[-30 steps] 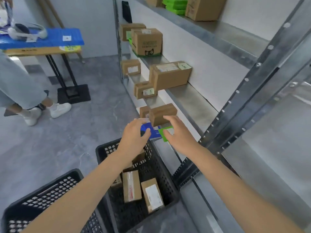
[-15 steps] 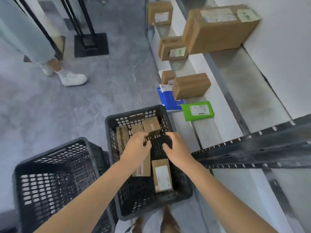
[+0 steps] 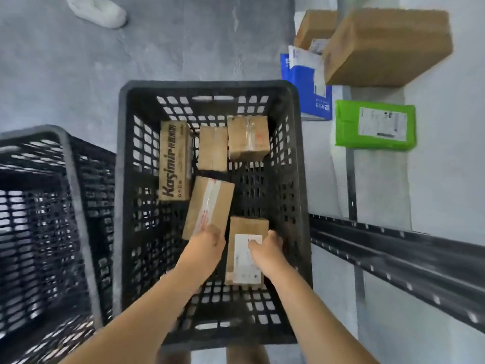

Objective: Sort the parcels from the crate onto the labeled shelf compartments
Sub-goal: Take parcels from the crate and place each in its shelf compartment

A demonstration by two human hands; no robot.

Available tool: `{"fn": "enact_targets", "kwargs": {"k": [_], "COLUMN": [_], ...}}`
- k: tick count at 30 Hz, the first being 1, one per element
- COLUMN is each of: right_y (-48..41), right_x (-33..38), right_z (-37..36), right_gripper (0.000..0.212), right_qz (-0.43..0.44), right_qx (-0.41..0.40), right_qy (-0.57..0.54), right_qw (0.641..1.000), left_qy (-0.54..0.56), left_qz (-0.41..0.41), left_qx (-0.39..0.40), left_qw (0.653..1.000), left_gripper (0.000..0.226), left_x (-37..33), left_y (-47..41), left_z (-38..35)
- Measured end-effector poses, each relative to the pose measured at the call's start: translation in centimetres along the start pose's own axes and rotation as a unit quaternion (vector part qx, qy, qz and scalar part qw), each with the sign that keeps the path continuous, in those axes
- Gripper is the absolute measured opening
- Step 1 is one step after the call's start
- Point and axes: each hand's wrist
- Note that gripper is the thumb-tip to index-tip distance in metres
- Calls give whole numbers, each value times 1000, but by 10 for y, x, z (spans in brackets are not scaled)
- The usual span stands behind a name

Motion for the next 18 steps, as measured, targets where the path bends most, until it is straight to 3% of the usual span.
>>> {"fn": "enact_targets", "kwargs": {"k": [3,6,10,18], "right_y": [-30,-52,-69,-59], "right_x": [-9,-18,-31,-26], "right_z": [-28,-52,-62,-45], "right_gripper": [80,93,78,56], "right_qz": [-64,-114,-118,-85], "right_qx": [13,10,-23,-26], "right_qy": [47,10,-45,-50], "right_qw": [997,993,992,995], "left_qy": [30,39,48,134], "left_qz": [35,68,122,117], "left_qx": [-8,5,31,12], "left_qw": [999,997,991,984], "left_gripper": [25,23,33,31], "left_x": [25,43,61,54], "left_y": [-25,-43,-53,-38], "left_z": [-34,-62,-86,-79]}}
Point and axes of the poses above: each hand's wrist, its own y-axis away from the middle knuckle, its own z-axis out of the back of the hand, x = y × z, and after that the axes turned 5 degrees about y, right-handed
